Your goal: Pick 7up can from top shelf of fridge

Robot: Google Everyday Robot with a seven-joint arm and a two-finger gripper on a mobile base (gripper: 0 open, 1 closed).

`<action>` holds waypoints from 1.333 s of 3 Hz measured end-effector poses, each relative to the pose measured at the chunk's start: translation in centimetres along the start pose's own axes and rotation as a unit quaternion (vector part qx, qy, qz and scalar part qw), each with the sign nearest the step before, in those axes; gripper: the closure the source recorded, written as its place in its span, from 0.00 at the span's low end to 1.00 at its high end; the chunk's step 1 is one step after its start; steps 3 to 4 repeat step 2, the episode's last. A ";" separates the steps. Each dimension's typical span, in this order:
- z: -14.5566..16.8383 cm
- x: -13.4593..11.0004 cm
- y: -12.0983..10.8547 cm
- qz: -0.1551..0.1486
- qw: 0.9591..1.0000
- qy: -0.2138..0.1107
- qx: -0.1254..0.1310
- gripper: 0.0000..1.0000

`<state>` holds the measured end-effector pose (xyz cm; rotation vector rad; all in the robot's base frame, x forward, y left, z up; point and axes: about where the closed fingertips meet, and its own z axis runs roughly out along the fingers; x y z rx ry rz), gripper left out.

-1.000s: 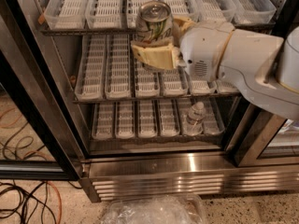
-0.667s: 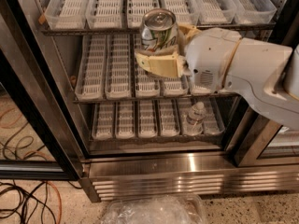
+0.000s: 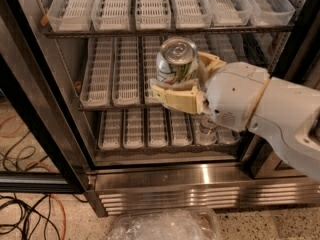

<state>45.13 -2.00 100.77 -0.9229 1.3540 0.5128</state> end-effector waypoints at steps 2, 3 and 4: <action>-2.4 0.9 1.5 0.001 1.000 -0.004 0.029 1.00; -2.4 0.9 1.5 0.001 1.000 -0.004 0.029 1.00; -2.4 0.9 1.5 0.001 1.000 -0.004 0.029 1.00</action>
Offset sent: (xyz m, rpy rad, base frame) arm -0.0202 -0.0053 -0.0092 0.0121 -0.0097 -0.0304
